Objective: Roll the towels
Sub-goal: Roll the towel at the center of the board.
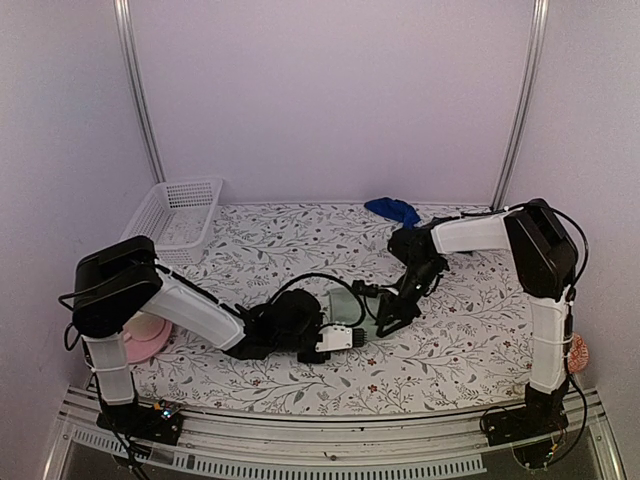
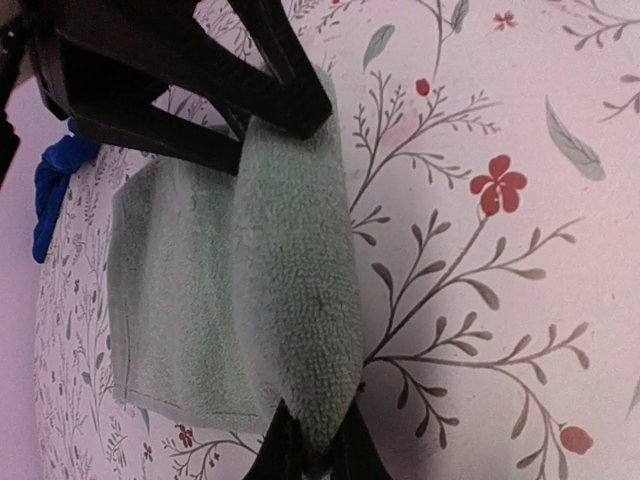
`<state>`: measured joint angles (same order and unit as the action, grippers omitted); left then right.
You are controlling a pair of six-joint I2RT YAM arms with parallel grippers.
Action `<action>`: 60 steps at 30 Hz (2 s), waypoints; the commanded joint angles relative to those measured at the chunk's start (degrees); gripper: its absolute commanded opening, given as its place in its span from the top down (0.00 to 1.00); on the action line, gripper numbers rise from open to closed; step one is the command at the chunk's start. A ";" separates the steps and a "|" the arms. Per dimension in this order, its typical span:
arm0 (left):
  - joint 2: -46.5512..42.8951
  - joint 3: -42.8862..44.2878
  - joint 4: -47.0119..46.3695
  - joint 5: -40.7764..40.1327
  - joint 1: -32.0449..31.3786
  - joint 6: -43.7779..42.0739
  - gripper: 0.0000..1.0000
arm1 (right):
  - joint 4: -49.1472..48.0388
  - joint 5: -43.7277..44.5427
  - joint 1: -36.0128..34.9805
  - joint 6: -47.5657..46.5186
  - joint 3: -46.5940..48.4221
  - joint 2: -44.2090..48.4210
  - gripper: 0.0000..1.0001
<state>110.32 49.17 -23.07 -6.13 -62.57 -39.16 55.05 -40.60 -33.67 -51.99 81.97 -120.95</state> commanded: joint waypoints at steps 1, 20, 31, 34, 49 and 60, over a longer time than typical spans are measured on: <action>1.79 2.82 7.28 4.94 0.68 3.52 1.00 | -4.63 8.79 0.05 -1.70 -5.34 5.43 0.63; 7.80 13.65 24.14 22.45 8.78 14.93 1.00 | -39.08 16.69 0.18 -5.00 -28.09 27.33 0.49; 10.12 16.76 27.86 30.73 12.53 18.85 1.00 | -46.48 9.09 -0.50 -13.88 -37.85 34.98 0.43; 10.32 16.92 27.93 33.64 13.88 20.21 1.00 | -47.60 9.86 -1.50 -14.40 -38.35 34.17 0.43; 13.34 19.68 30.67 37.93 16.83 21.86 1.00 | -49.38 17.28 -4.83 -10.73 -35.85 26.35 0.48; 14.81 19.47 29.70 40.38 18.01 22.12 0.99 | -52.93 21.76 -4.83 -8.06 -35.80 24.53 0.49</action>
<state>121.43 70.13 0.05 37.17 -46.33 -17.54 3.53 -21.32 -38.63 -61.69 45.50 -95.81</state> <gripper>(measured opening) 0.064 0.513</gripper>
